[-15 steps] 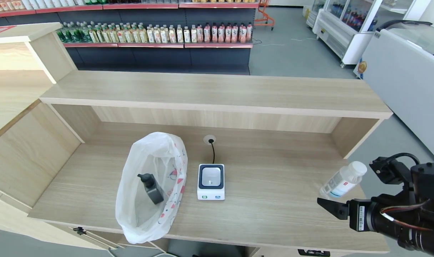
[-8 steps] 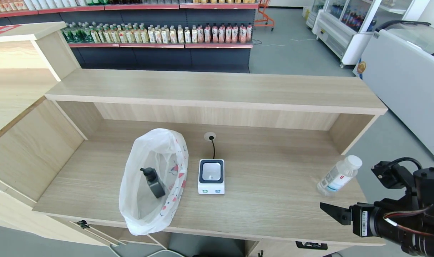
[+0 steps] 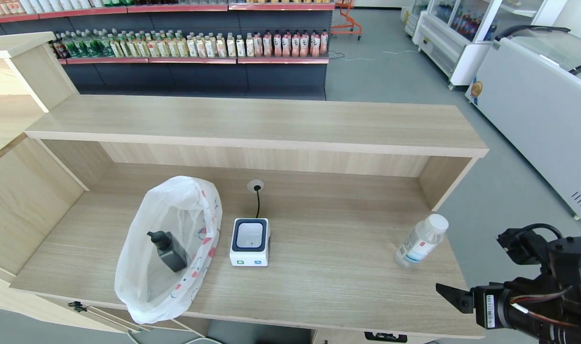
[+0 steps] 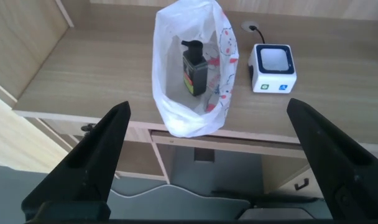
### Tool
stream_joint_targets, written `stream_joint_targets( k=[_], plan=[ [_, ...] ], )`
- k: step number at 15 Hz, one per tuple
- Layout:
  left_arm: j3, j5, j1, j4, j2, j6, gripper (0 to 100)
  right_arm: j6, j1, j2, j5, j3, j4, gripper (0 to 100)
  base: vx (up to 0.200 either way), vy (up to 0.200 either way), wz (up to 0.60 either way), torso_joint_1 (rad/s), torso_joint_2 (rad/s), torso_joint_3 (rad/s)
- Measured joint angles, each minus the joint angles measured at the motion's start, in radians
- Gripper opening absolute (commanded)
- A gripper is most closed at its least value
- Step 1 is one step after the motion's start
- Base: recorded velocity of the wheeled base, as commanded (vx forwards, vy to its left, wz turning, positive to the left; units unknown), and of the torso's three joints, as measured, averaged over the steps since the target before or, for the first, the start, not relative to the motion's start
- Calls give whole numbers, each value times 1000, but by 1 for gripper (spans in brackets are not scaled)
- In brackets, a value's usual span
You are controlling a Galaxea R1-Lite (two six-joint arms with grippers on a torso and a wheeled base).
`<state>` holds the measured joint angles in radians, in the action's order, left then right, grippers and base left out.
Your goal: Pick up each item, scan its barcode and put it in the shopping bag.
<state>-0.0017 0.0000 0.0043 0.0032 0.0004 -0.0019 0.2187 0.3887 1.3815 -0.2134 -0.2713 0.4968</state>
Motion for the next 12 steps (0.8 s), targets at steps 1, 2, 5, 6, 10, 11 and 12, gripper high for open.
stream_joint_targets(
  k=[1,2,5,6,10,11,12],
  plan=[
    [0,0,0,0,0,0,100,-3,2,2,3,2,2,100,0,0,0,0,0,0],
    [0,0,-1,0,0,0,100,-4,4,4,7,2,3,100,0,0,0,0,0,0],
    [0,0,-2,1,0,-1,100,-27,4,31,9,-6,12,100,0,0,0,0,0,0],
    [0,0,0,0,0,-1,100,-36,4,46,7,-6,15,100,0,0,0,0,0,0],
    [0,0,0,0,0,0,100,-99,5,159,-70,-16,170,100,0,0,0,0,0,0],
    [0,0,-1,0,0,-1,100,-115,5,197,-103,-17,229,100,0,0,0,0,0,0],
    [0,0,0,0,0,0,100,-128,4,234,-130,-18,283,100,0,0,0,0,0,0]
  ],
)
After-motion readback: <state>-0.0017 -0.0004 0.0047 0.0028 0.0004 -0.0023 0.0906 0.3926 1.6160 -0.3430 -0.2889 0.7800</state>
